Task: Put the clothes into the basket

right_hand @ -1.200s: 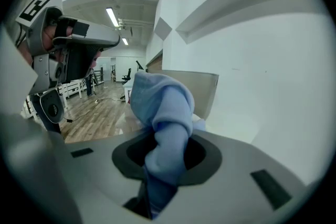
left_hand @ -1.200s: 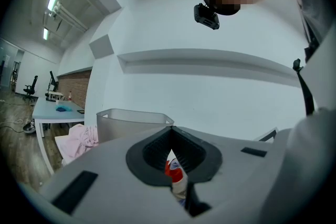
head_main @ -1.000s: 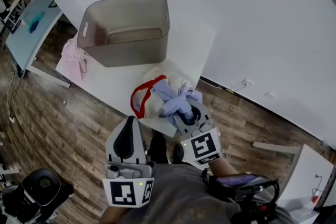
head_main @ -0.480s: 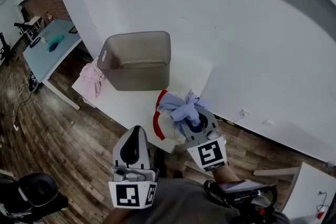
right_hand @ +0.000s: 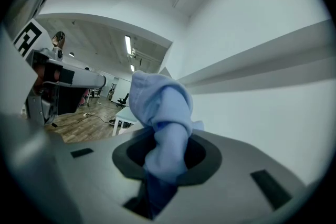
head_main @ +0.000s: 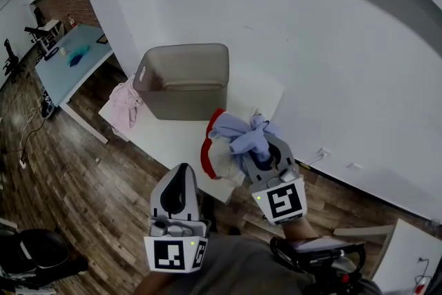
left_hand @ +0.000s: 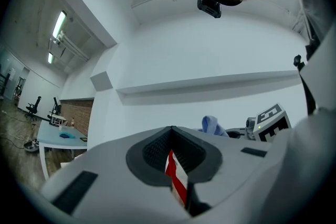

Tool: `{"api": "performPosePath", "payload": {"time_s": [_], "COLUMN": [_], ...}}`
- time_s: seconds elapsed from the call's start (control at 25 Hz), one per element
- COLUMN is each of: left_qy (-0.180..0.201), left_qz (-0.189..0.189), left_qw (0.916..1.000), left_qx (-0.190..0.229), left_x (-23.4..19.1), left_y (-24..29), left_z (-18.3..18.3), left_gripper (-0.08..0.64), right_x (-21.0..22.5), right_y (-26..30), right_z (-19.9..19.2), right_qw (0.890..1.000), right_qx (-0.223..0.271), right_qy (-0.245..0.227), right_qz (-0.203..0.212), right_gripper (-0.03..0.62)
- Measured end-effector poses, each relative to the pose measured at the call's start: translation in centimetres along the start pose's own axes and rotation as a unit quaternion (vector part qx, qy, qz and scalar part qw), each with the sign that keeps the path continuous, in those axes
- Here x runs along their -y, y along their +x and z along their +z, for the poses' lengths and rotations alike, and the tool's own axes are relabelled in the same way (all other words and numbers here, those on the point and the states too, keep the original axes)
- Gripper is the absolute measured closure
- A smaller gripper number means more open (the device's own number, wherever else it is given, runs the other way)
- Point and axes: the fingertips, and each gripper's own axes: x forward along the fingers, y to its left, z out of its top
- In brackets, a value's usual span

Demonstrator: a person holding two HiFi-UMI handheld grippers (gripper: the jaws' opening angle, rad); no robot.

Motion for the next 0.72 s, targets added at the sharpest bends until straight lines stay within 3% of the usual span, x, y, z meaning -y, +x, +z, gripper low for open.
{"api": "performPosePath", "payload": {"time_s": [0.28, 0.48, 0.72], "left_qy": [-0.003, -0.008, -0.009], "left_qz": [-0.007, 0.004, 0.008], "left_qw": [0.9999, 0.9999, 0.9998], "left_qx": [0.009, 0.010, 0.016], "left_x": [-2.0, -6.4, -8.9], "left_y": [3.1, 6.9, 8.7], "left_z": [-0.3, 0.1, -1.1], "left_gripper": [0.552, 0.552, 0.552], "right_x": [1.3, 3.0, 3.7], "right_y": [3.1, 8.5, 11.3], "right_z": [1.9, 4.7, 5.8], "right_qw": [1.000, 0.999, 0.997], "right_qx": [0.019, 0.039, 0.065], "right_qy": [-0.009, -0.014, -0.026], "right_qz": [-0.007, -0.013, -0.024], "right_gripper": [0.499, 0.499, 0.499]}}
